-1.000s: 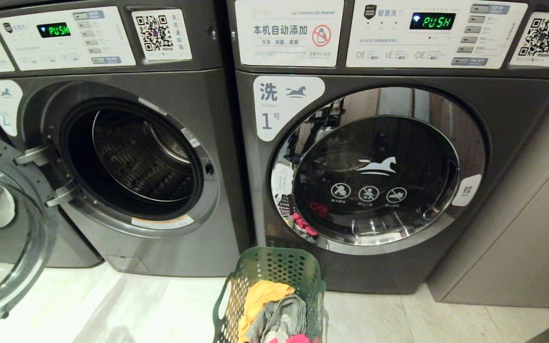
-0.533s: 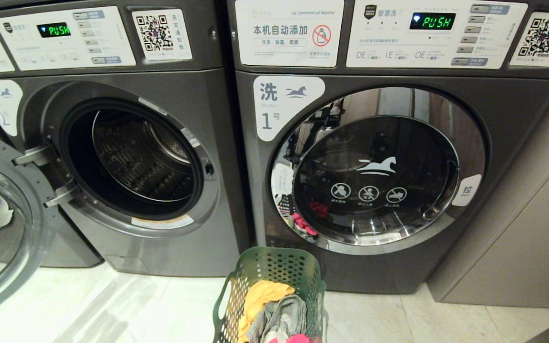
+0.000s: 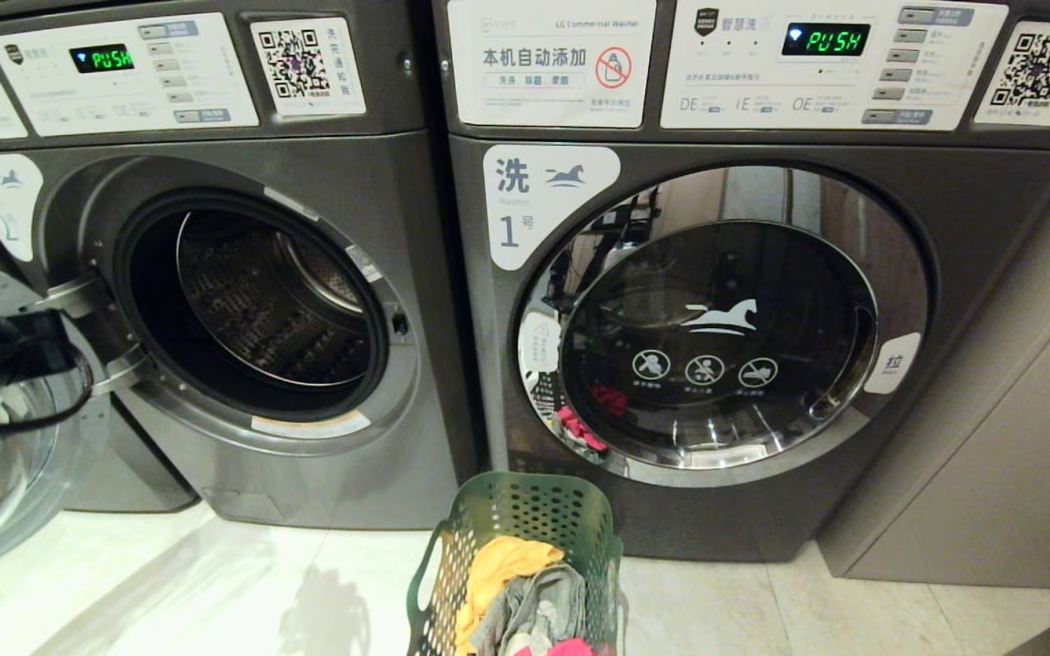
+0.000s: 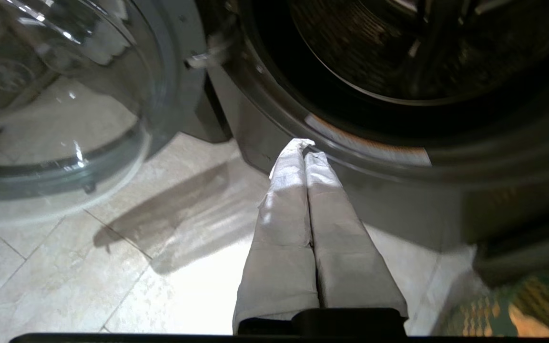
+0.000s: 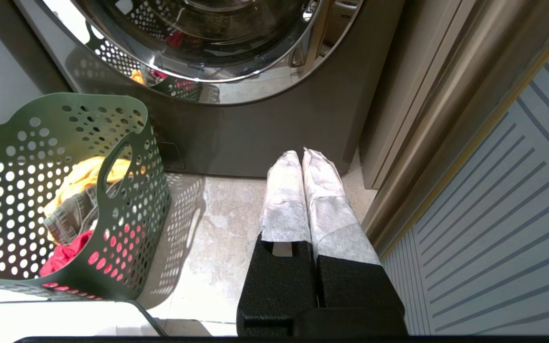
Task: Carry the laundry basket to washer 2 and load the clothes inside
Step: Open the lid of the washing machine
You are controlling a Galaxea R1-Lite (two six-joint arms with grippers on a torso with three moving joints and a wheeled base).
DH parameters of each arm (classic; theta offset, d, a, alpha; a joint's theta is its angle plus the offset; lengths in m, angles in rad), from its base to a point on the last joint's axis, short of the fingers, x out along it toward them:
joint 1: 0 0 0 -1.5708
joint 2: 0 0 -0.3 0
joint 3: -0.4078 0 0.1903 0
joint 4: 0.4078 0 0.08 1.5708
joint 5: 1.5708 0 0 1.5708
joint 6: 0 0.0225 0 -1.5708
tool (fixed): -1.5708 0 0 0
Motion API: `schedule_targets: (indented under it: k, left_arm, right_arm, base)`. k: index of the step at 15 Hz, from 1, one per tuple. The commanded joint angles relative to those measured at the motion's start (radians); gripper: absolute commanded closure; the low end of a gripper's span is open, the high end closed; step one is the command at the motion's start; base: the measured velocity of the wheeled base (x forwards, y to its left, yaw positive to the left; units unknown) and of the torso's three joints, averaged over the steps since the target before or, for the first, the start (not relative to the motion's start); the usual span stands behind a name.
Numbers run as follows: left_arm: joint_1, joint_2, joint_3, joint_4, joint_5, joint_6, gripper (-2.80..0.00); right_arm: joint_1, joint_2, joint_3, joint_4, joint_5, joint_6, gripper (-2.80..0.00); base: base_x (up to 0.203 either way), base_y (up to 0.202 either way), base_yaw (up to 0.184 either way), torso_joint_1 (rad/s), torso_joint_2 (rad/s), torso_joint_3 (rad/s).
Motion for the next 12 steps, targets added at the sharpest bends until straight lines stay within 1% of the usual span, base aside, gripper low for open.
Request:
schedule_targets:
  k: [1,3,5,7,8,10,12]
  left_arm:
    - [-0.087,-0.166,0.130,-0.001,0.010,-0.003,0.00]
    - [-0.174,-0.330,0.336,-0.001,0.026,-0.005,0.00]
    - [-0.227,-0.529,0.547,0.003,0.022,0.005,0.00]
    - [-0.243,-0.750,0.725,0.019,-0.047,0.040,0.00]
    - [-0.246,-0.875,0.766,0.073,-0.079,0.056,0.00]
    - [-0.244,-1.122,0.807,0.197,-0.153,0.075,0.00]
    - [-0.235,-1.353,0.840,0.263,-0.206,0.075,0.00]
  right_arm:
    - [0.000,0.001,0.000,0.001,0.000,0.000,0.00]
    - [0.000,0.001,0.000,0.001,0.000,0.000,0.00]
    - [0.000,0.001,0.000,0.001,0.000,0.000,0.00]
    - [0.000,0.001,0.000,0.001,0.000,0.000,0.00]
    - [0.000,0.001,0.000,0.001,0.000,0.000,0.00]
    - [0.000,0.001,0.000,0.001,0.000,0.000,0.00]
    - [0.000,0.001,0.000,0.001,0.000,0.000,0.00]
  base:
    - [0.000,0.000,0.000,0.000,0.00,0.000]
    - [0.000,0.000,0.000,0.000,0.00,0.000]
    - [0.000,0.000,0.000,0.000,0.00,0.000]
    - [0.000,0.000,0.000,0.000,0.00,0.000]
    - [0.000,0.000,0.000,0.000,0.00,0.000]
    - [0.000,0.000,0.000,0.000,0.00,0.000]
    - [0.000,0.000,0.000,0.000,0.00,0.000]
